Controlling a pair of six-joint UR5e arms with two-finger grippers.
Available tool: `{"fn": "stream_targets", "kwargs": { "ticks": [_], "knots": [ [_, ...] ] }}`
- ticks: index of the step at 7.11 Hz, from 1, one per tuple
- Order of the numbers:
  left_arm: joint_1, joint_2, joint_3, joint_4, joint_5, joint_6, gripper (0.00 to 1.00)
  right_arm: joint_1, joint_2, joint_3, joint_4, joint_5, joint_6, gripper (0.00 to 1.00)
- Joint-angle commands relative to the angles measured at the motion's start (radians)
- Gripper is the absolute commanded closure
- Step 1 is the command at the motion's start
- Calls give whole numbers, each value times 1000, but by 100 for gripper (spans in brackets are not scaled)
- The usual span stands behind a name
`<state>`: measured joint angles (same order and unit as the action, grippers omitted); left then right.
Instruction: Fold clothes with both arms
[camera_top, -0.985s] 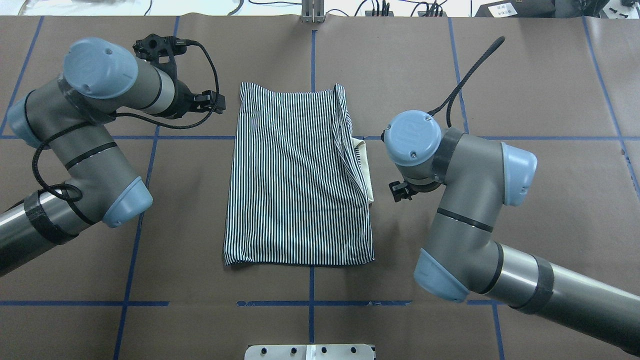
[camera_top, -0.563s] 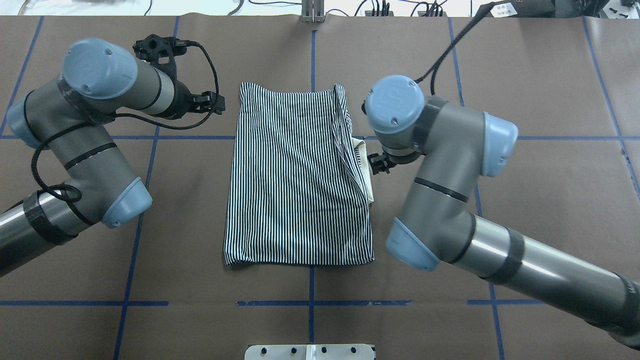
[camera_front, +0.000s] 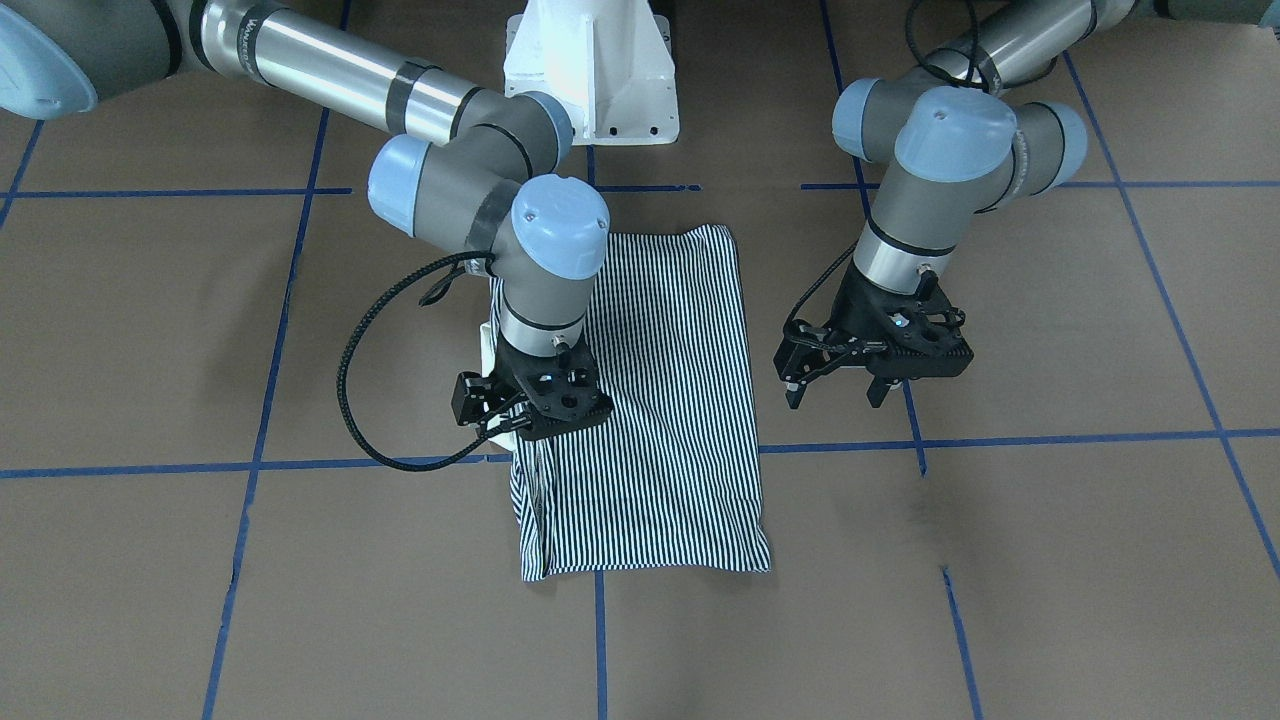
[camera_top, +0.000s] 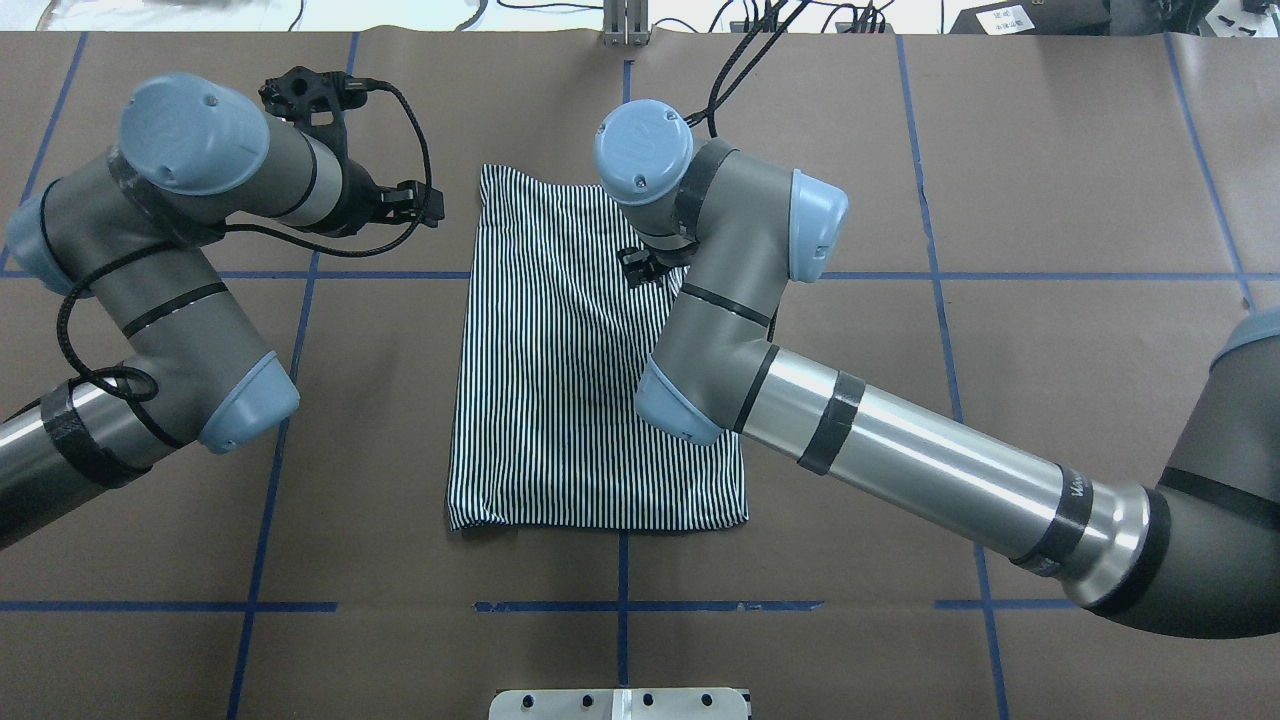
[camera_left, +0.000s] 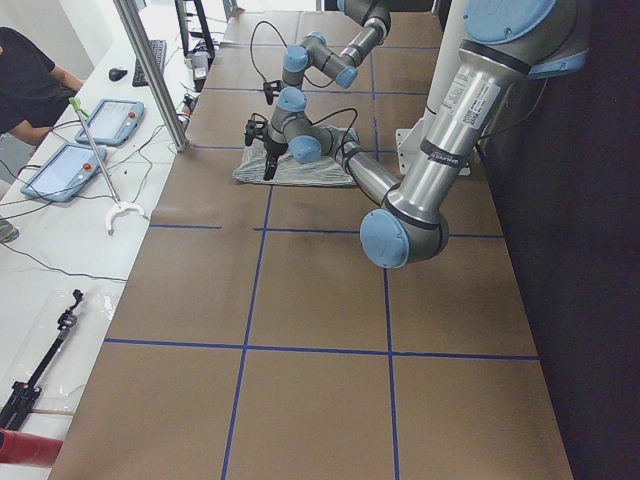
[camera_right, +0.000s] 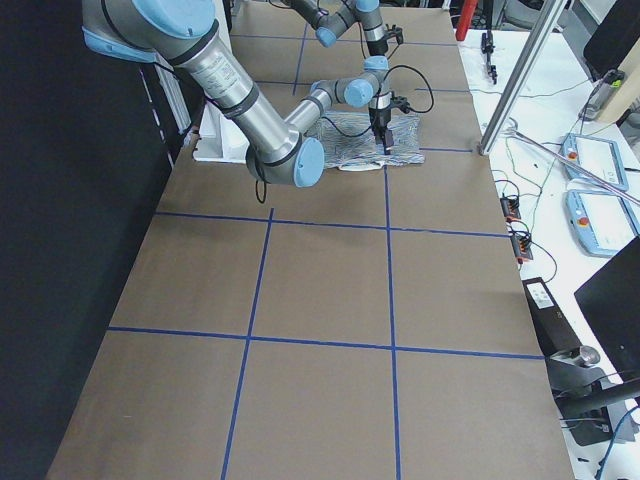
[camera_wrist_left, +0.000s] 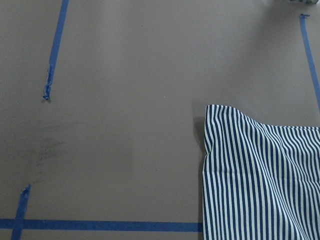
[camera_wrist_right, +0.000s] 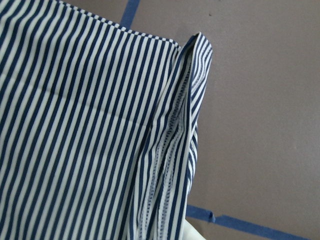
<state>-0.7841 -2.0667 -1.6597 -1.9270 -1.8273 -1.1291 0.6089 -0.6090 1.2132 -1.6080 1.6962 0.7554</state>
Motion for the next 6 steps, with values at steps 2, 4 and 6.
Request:
{"fn": "stream_targets", "kwargs": {
  "ticks": [2, 4, 6],
  "knots": [
    [-3, 0, 0, -1, 0, 0, 0, -1, 3, -63, 16, -4, -13, 0],
    [-3, 0, 1, -3, 0, 0, 0, -1, 2, -69, 17, -4, -18, 0],
    [-3, 0, 3, -4, 0, 0, 0, -3, 3, -70, 17, -4, -13, 0]
  ]
}}
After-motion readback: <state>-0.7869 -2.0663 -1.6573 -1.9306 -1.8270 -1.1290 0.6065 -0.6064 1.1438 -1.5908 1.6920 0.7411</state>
